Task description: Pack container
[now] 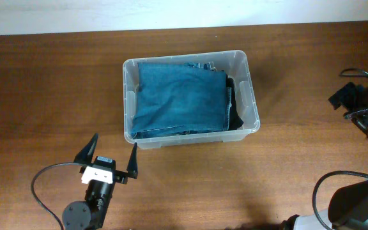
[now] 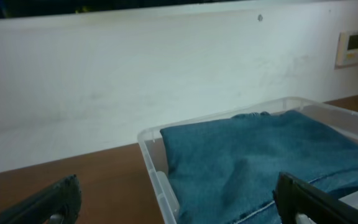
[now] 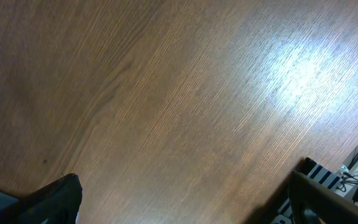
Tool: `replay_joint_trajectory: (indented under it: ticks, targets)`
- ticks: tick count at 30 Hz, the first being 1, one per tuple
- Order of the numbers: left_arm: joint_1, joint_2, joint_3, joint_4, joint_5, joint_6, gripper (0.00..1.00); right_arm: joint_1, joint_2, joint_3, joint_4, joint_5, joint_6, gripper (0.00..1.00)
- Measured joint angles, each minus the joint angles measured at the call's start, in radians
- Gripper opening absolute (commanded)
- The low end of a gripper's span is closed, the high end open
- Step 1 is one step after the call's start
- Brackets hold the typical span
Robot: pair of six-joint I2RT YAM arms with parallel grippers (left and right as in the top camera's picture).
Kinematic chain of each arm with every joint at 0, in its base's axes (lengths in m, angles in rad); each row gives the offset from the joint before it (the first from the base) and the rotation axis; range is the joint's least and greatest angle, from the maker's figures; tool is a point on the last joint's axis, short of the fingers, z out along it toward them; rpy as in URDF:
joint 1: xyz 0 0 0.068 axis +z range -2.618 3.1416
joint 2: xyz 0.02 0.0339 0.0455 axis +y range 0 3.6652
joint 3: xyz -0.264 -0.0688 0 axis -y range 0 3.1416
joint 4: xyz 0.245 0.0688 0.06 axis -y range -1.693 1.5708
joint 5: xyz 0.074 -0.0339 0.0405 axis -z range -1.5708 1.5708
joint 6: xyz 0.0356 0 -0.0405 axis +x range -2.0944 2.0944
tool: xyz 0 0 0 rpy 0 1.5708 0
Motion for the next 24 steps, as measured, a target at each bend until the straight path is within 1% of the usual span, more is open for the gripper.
replay_joint_trajectory:
  ticks: [5, 11, 15, 19, 24]
  targets:
    - [0.047, -0.052, -0.008, -0.005, 0.0, 0.002, 0.99, 0.0, 0.0, 0.0, 0.0, 0.0, 0.0, 0.98]
    - [0.093, -0.14, -0.012, -0.14, 0.0, 0.003, 0.99, 0.0, 0.0, 0.0, 0.0, 0.0, 0.0, 0.98]
    - [0.111, -0.145, -0.013, -0.214, 0.0, 0.003, 0.99, 0.0, 0.0, 0.0, 0.0, 0.0, 0.0, 0.98]
    - [0.128, -0.147, -0.015, -0.331, -0.001, 0.003, 0.99, 0.0, 0.0, 0.0, 0.0, 0.0, 0.0, 0.98]
    - [0.13, -0.148, -0.018, -0.336, 0.0, 0.003, 0.99, 0.0, 0.0, 0.0, 0.0, 0.0, 0.0, 0.98]
